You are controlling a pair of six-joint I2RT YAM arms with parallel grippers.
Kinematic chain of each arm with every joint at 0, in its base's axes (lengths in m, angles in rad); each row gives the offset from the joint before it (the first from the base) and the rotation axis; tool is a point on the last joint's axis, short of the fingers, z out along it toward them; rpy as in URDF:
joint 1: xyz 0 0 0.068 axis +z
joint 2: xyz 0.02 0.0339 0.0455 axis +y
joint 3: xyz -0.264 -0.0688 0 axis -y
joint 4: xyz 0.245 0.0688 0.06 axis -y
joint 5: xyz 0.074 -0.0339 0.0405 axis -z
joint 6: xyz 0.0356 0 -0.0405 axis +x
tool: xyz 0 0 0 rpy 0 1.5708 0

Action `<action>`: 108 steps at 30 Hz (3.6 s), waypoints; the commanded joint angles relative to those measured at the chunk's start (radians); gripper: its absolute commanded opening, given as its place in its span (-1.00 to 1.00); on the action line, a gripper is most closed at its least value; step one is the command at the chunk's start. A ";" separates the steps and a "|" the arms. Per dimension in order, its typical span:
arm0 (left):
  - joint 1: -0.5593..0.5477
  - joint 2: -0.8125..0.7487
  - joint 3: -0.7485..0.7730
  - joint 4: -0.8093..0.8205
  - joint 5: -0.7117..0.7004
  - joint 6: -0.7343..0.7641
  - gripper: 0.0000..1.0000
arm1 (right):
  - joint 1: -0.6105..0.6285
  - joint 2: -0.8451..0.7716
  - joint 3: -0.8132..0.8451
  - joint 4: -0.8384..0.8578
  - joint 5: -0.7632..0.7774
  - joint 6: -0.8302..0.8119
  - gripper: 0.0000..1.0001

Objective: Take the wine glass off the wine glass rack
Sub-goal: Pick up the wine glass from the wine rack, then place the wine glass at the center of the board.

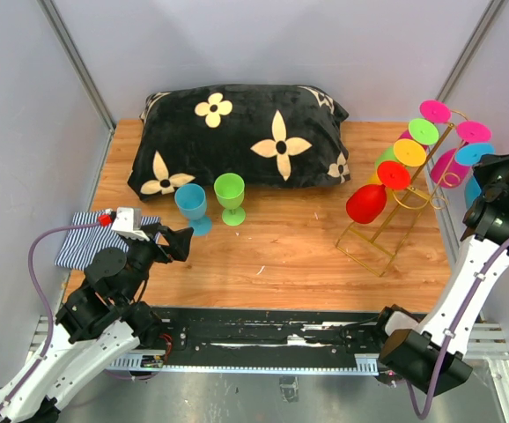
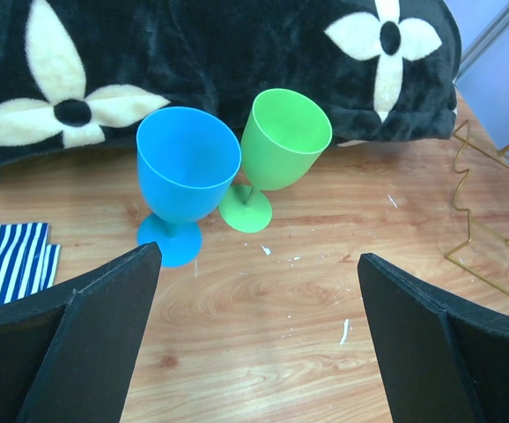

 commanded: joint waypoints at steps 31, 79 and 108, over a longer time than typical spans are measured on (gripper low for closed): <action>0.004 -0.010 0.000 0.013 -0.030 0.001 0.99 | -0.009 -0.221 0.271 -0.278 -0.580 -0.316 -0.99; 0.004 -0.066 0.032 0.231 0.276 -0.263 0.99 | 1.114 -0.192 -0.131 0.093 -0.751 -0.335 -0.99; -0.077 0.240 -0.235 0.792 0.831 -0.496 0.48 | 1.499 -0.199 -0.462 0.329 -0.225 -0.274 -0.99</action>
